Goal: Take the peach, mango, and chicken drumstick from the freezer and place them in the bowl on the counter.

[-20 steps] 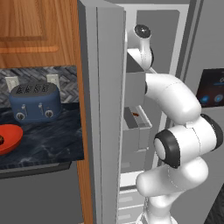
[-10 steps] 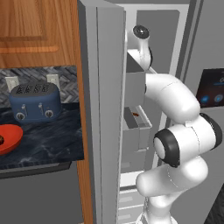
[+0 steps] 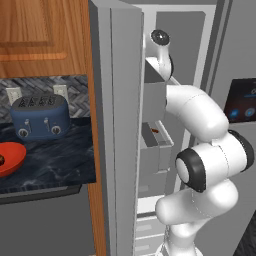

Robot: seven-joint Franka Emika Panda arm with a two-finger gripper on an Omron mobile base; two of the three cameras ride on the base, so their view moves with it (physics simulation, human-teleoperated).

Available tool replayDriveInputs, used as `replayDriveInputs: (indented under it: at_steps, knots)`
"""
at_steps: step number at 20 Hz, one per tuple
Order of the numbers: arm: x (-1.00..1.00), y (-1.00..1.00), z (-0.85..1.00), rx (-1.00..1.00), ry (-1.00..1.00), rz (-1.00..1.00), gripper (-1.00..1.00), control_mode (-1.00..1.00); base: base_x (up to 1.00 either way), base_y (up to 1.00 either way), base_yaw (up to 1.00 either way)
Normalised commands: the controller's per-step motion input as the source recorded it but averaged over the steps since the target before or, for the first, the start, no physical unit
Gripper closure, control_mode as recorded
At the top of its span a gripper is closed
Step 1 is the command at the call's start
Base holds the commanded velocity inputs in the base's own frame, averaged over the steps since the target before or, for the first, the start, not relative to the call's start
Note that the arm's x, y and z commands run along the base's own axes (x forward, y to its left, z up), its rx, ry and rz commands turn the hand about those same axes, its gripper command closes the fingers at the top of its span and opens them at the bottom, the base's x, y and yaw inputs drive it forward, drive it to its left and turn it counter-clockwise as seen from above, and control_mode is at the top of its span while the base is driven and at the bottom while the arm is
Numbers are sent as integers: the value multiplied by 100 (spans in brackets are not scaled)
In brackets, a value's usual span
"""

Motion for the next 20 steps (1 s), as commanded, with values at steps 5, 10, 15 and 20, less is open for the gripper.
replayDriveInputs:
  at_steps: [5,10,15,20]
  knots:
    - [-7,-2,8,0,-12,0,100,-100,0,0,0]
    - [-78,-35,5,0,-5,0,100,-100,0,0,0]
    - [-100,-41,3,0,0,0,100,-100,0,0,0]
    - [-100,-1,10,0,0,0,100,-100,0,0,0]
